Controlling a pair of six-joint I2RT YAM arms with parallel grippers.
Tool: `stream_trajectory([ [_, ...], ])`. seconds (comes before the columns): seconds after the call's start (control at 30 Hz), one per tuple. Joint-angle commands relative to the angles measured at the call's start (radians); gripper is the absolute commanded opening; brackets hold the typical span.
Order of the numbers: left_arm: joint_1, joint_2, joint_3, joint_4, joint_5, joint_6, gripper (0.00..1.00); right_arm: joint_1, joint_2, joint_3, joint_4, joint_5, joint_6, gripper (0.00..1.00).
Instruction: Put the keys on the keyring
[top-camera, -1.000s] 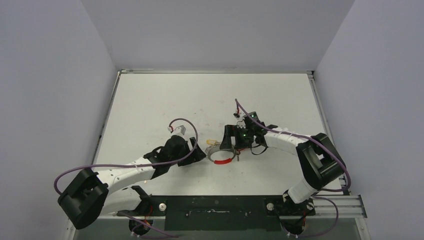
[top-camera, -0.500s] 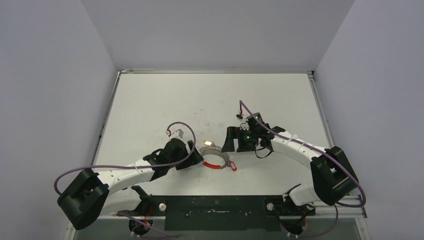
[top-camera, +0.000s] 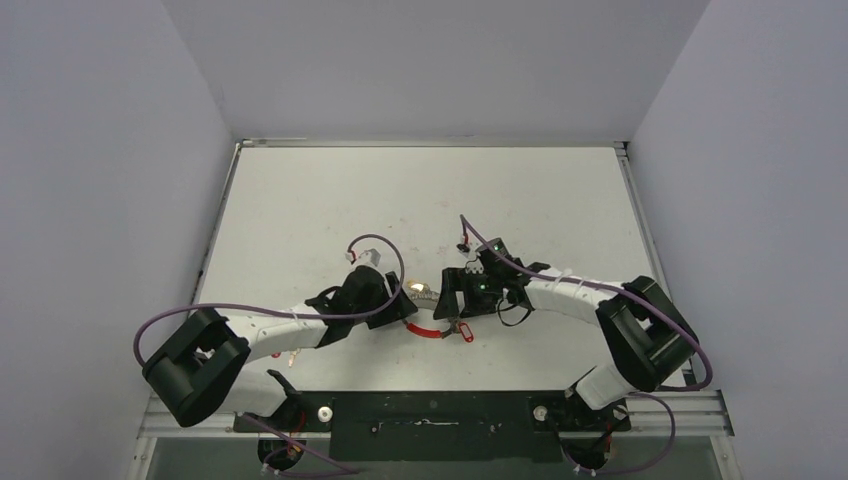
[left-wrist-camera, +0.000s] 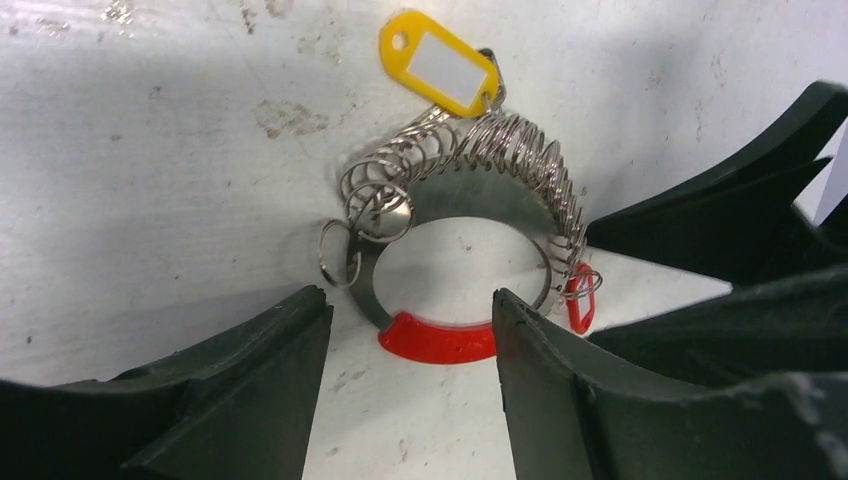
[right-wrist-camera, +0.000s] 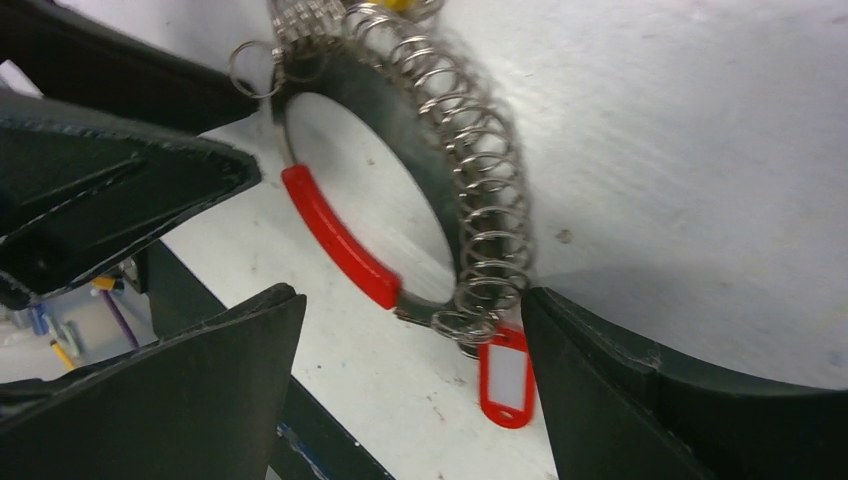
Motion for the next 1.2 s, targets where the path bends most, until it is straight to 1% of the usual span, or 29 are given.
stream_trajectory([
  [0.0, -0.002, 0.074, 0.051, -0.01, -0.001, 0.041, 0.58, 0.073, 0.01, -0.083, 0.097, -0.014, 0.08, 0.81],
  [0.13, 0.001, 0.104, 0.093, -0.017, -0.009, 0.065, 0.53, 0.135, -0.027, -0.168, 0.215, -0.045, 0.176, 0.73],
  [0.23, 0.001, 0.1, 0.109, -0.04, -0.032, 0.079, 0.53, 0.155, -0.086, -0.218, 0.256, -0.046, 0.224, 0.72],
  [0.33, 0.001, 0.065, 0.106, -0.069, -0.066, 0.084, 0.53, 0.155, -0.167, -0.221, 0.198, -0.006, 0.205, 0.73],
  [0.43, 0.004, 0.0, 0.081, -0.098, -0.104, 0.079, 0.53, 0.155, -0.24, -0.177, 0.048, 0.076, 0.137, 0.77],
  [0.53, 0.009, -0.084, 0.033, -0.106, -0.123, 0.074, 0.53, 0.151, -0.263, -0.116, -0.04, 0.141, 0.081, 0.8],
  [0.67, 0.016, -0.207, -0.027, -0.142, -0.133, 0.058, 0.53, 0.145, -0.218, -0.061, -0.086, 0.169, 0.028, 0.8],
  [0.77, 0.02, -0.281, -0.077, -0.15, -0.126, 0.037, 0.52, 0.142, -0.163, -0.049, -0.062, 0.159, 0.017, 0.78],
  [0.9, 0.025, -0.359, -0.143, -0.141, -0.102, -0.003, 0.48, 0.145, -0.095, -0.047, -0.019, 0.135, 0.024, 0.74],
  [0.97, 0.027, -0.381, -0.177, -0.126, -0.093, -0.025, 0.47, 0.153, -0.068, -0.05, 0.007, 0.111, 0.037, 0.72],
  [1.03, 0.029, -0.396, -0.211, -0.071, -0.081, -0.049, 0.46, 0.166, -0.046, -0.051, 0.038, 0.09, 0.051, 0.71],
  [1.17, 0.03, -0.394, -0.256, 0.009, -0.065, -0.078, 0.45, 0.209, -0.012, -0.054, 0.089, 0.066, 0.091, 0.7],
])
